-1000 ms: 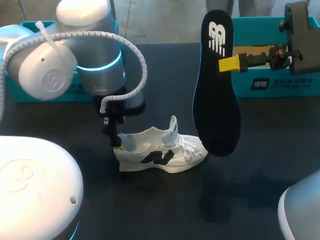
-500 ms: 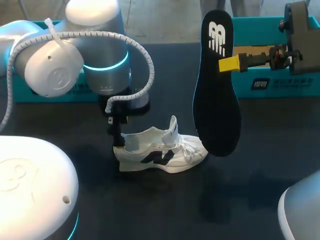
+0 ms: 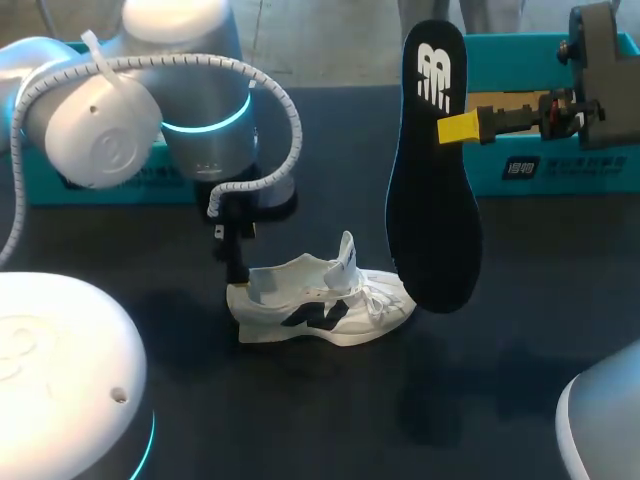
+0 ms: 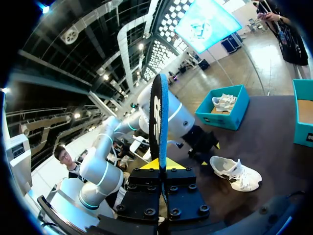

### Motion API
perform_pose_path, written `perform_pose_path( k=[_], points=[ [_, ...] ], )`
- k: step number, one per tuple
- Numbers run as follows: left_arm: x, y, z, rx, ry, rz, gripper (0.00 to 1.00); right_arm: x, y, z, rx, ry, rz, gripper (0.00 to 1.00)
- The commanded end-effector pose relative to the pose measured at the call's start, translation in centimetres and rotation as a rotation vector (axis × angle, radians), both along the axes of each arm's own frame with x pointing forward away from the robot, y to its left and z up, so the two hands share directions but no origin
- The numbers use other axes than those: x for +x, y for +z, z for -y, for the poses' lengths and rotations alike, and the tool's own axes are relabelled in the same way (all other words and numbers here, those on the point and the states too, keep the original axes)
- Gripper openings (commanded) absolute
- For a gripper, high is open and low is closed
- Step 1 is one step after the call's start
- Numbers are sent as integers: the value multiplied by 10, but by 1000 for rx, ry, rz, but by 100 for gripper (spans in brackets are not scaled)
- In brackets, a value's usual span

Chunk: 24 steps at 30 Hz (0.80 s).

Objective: Take the shoe out of the shoebox, open the shoe tongue, remove and reinsert the insole, then place the shoe into the shoebox

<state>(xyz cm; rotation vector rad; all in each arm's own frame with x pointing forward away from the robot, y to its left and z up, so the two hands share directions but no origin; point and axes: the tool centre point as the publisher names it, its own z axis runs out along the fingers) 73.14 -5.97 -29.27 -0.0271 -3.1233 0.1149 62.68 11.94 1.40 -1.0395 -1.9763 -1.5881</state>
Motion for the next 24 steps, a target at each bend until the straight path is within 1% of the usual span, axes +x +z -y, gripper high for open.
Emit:
perform_pose_path(
  k=[1,2,3,4,6,7,13,14,16,20,21,24],
  points=[
    [14,-5,7,-2,-16,7,100,3,1,-3,-3,3,-3,0],
    [17,-7,9,12,-16,2,100,3,1,-3,-3,3,-3,0],
    [20,-8,12,13,-19,6,100,3,1,-3,-3,3,-3,0],
    [22,-9,14,-9,-30,4,100,3,1,-3,-3,3,-3,0],
    [27,-14,19,6,-37,4,100,3,1,-3,-3,3,-3,0],
    [29,-16,21,-12,-46,3,100,3,1,-3,-3,3,-3,0],
    [36,-28,32,-40,-65,-3,100,3,1,-3,-3,3,-3,0],
    [38,-29,34,-48,-65,-5,97,3,1,-3,-3,3,-3,0],
    [40,-33,37,-56,-65,-8,94,3,1,-3,-3,3,-3,0],
    [42,-40,44,-76,-63,2,91,3,1,-3,-3,3,-3,0],
    [43,-41,45,-83,-64,3,88,3,1,-3,-3,3,-3,0],
    [44,-46,50,-104,-59,3,84,3,1,-3,-3,3,-3,0]
  ],
)
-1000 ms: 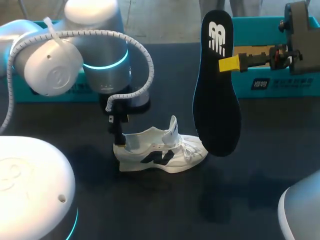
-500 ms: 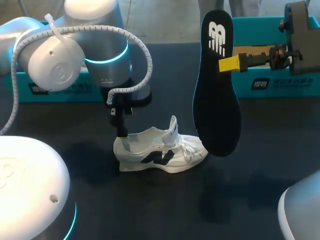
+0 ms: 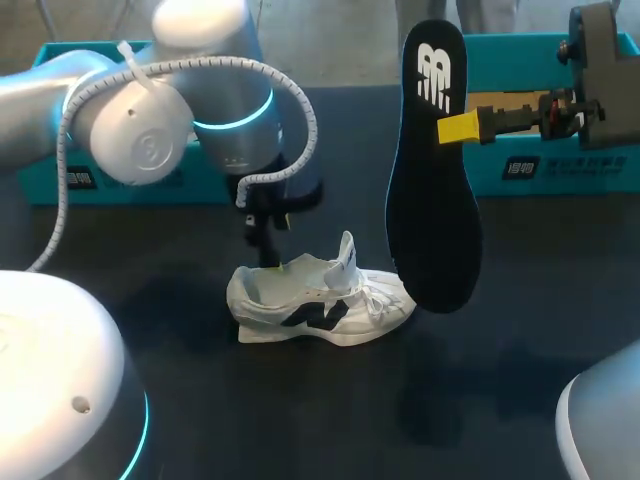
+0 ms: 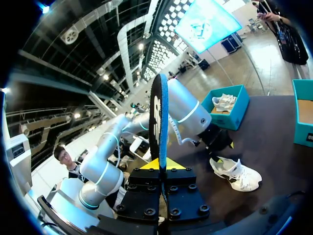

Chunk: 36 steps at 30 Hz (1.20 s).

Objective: Take the shoe out of the shoebox, open the shoe tongue, remove and reinsert the insole, then place the shoe into the shoebox

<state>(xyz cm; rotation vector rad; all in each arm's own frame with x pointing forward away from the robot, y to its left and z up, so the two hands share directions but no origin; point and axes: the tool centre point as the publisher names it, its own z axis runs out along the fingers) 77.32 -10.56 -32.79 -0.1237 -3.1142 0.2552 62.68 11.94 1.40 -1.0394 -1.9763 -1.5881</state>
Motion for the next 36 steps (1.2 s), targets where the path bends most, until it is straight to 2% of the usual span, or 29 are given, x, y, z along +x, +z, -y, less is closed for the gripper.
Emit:
perform_pose_path(
  k=[1,5,8,10,14,29,32,34,36],
  points=[
    [2,-13,6,-20,5,-2,83,3,1,-3,-3,3,-3,0],
    [-1,-18,13,-22,1,-1,77,3,1,-3,-3,3,-3,0],
    [-3,-23,19,-23,-1,0,68,3,1,-3,-3,3,-3,0],
    [-3,-29,23,-31,5,0,65,3,1,-3,-3,3,-3,0],
    [-3,-37,29,-47,13,-11,50,3,1,-3,-3,3,-3,0],
    [-8,-57,41,-50,9,-61,47,3,1,-3,-3,3,-3,0],
    [-9,-59,41,-50,10,-66,41,3,1,-3,-3,3,-3,0],
    [-11,-60,40,-50,10,-68,29,3,1,-3,-3,3,-3,0],
    [-13,-61,39,-51,10,-70,25,3,1,-3,-3,3,-3,0]
  ],
)
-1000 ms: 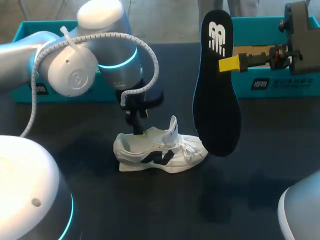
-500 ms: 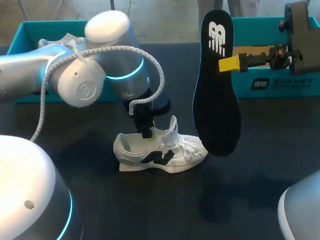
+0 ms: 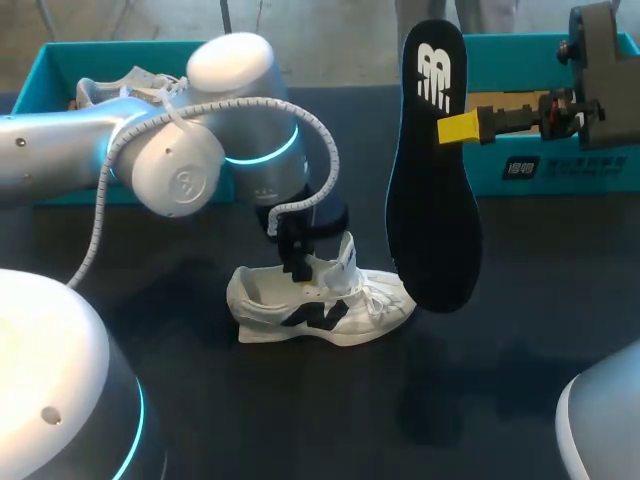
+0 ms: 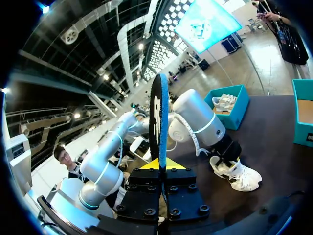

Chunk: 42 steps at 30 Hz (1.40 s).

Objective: Take the shoe out of the shoebox, open the shoe tongue, remove and reinsert the insole, then place the shoe into the shoebox

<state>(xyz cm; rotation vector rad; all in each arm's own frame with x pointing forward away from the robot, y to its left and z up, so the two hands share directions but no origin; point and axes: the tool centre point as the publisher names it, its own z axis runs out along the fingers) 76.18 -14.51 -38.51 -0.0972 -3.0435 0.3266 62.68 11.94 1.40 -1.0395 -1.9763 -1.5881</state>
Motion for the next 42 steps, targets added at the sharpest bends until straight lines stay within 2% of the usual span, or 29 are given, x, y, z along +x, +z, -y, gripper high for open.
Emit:
perform_pose_path(
  k=[1,2,3,7,12,22,26,30,35,42],
  points=[
    [-2,-4,-1,-4,0,-4,21,3,1,-3,-3,3,-3,0],
    [-3,-5,-1,-4,-1,-8,13,3,1,-3,-3,3,-3,0],
    [-4,-6,-2,-1,-4,-12,0,3,1,-3,-3,3,-3,0],
    [-6,-8,-3,-18,-35,-41,0,3,1,-3,-3,3,-3,0],
    [-9,9,-8,-75,-133,-61,0,3,1,-3,-3,3,-3,0],
    [-13,40,-19,-107,-420,-188,0,3,1,-3,-3,3,-3,0],
    [-10,45,-20,-79,-551,-222,0,3,1,-3,-3,3,-3,0],
    [-6,46,-20,-41,-660,-196,0,3,1,-3,-3,3,-3,0],
    [-5,50,-16,-46,-910,-127,0,3,1,-3,-3,3,-3,0],
    [1,57,-7,-12,-1065,-78,0,3,1,-3,-3,3,-3,0]
  ],
)
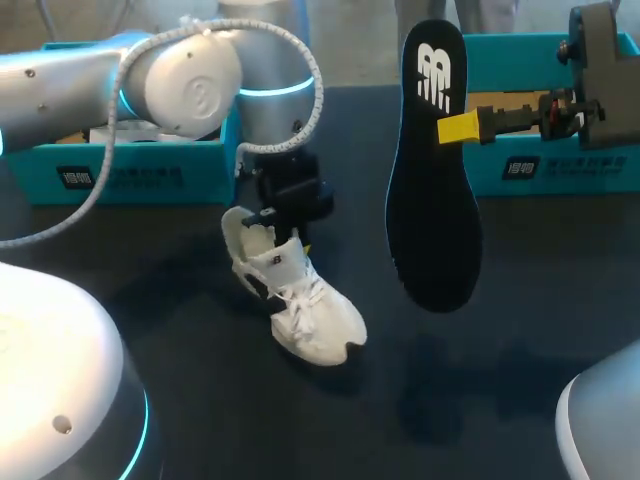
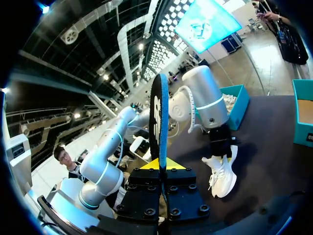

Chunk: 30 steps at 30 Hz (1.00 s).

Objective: Take the shoe out of the shoebox, open the shoe tongue, remove and reinsert the insole, then place the shoe into the shoebox

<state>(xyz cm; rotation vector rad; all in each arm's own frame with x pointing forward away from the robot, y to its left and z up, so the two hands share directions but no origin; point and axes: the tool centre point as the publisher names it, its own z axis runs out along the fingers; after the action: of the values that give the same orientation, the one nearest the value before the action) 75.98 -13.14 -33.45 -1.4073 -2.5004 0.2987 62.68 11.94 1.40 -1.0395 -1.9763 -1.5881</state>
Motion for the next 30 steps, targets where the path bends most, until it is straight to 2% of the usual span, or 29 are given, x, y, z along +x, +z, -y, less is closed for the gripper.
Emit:
perform_pose_path(
  k=[1,7,23,25,30],
  points=[
    [3,7,9,28,-124,40,0,3,1,-3,-3,3,-3,0],
    [14,10,23,32,-212,50,0,3,1,-3,-3,3,-3,0],
    [14,10,23,32,-212,50,0,3,1,-3,-3,3,-3,0],
    [14,8,23,64,-226,42,0,3,1,-3,-3,3,-3,0],
    [14,12,33,47,-324,66,0,3,1,-3,-3,3,-3,0]
  ],
)
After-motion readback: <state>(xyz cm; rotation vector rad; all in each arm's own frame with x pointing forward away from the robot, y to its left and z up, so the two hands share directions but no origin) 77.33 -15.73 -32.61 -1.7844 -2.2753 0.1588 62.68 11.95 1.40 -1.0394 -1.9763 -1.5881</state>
